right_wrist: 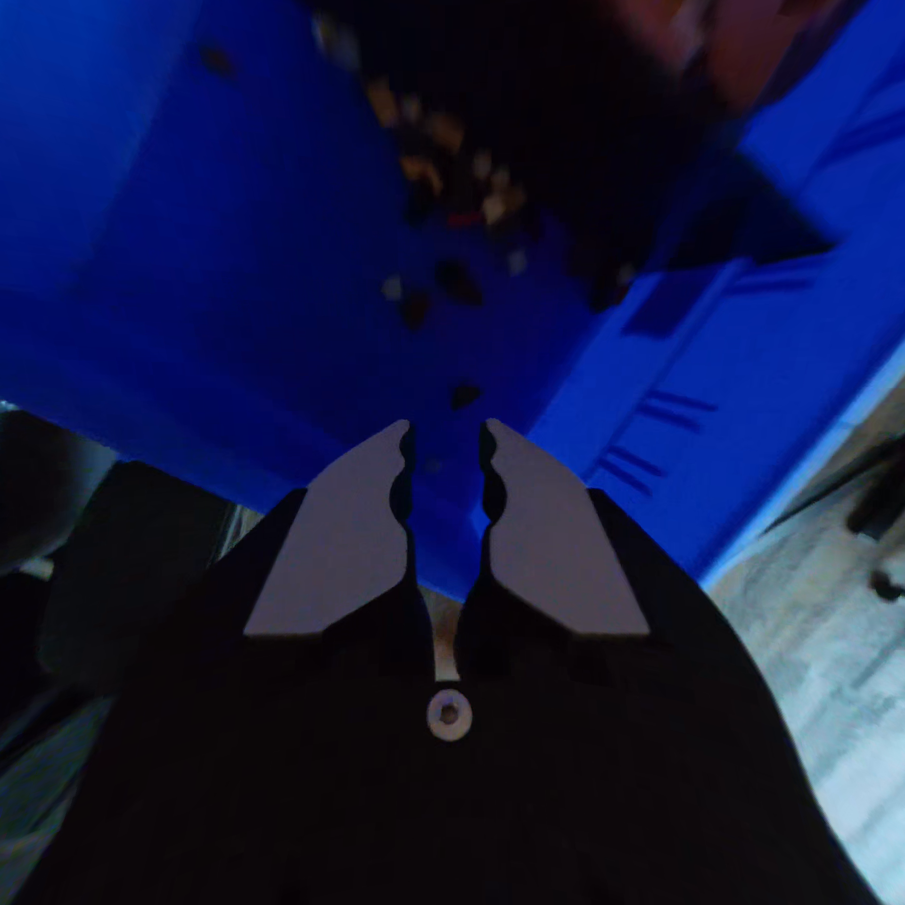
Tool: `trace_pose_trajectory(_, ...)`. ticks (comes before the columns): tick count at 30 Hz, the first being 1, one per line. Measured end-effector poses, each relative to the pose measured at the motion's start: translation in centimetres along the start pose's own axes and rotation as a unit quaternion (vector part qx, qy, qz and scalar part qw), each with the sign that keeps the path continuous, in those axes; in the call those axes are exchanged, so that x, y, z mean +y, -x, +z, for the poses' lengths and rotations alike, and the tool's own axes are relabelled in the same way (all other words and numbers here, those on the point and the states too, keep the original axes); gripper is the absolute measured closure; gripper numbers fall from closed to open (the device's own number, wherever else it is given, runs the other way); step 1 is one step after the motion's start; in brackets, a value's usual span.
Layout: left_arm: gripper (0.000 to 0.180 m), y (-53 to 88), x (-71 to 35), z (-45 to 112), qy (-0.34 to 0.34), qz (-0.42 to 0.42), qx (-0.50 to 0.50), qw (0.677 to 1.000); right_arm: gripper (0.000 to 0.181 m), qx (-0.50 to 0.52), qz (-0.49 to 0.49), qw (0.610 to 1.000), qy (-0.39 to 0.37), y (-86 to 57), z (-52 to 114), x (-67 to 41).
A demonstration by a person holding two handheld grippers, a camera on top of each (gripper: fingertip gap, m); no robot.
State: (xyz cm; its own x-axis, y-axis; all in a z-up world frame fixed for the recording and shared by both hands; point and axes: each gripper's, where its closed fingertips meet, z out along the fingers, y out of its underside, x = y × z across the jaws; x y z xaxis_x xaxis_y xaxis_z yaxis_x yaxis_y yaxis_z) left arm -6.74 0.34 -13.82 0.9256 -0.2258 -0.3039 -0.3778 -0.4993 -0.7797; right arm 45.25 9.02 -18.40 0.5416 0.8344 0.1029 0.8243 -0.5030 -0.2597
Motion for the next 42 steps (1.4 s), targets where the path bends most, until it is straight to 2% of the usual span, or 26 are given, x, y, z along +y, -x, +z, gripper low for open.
trace_pose_trajectory(3,0.149,-0.2,0.0,0.3,0.004,0.0,0.001,1.0,0.157,-0.006,-0.016,0.999,0.044,0.1,0.8,0.7)
trace_pose_trajectory(6,0.149,0.0,0.4,0.6,0.009,-0.008,0.001,1.0,0.155,-0.026,-0.05,0.998,0.008,0.6,1.5,-1.3)
trace_pose_trajectory(8,0.149,0.2,0.7,0.9,0.015,-0.011,0.001,1.0,0.154,-0.025,-0.063,0.998,0.01,0.4,2.0,-1.9)
trace_pose_trajectory(25,0.149,0.8,1.3,0.7,0.015,-0.016,-0.004,1.0,0.159,-0.025,-0.014,0.999,0.022,1.1,3.2,-2.7)
trace_pose_trajectory(31,0.149,1.0,1.8,0.5,0.016,-0.022,-0.006,1.0,0.164,-0.021,-0.017,1.0,-0.015,1.3,3.4,-3.5)
trace_pose_trajectory(35,0.149,1.1,2.0,0.5,0.014,-0.025,-0.006,1.0,0.173,-0.043,-0.003,0.999,-0.034,1.8,3.7,-3.6)
trace_pose_trajectory(39,0.15,1.0,1.9,0.4,0.009,-0.024,-0.002,1.0,0.174,-0.037,-0.001,0.998,-0.048,1.7,3.4,-3.5)
trace_pose_trajectory(42,0.15,0.9,1.7,0.2,0.003,-0.02,-0.003,1.0,0.174,-0.026,0.011,0.996,-0.086,1.9,1.5,-4.3)
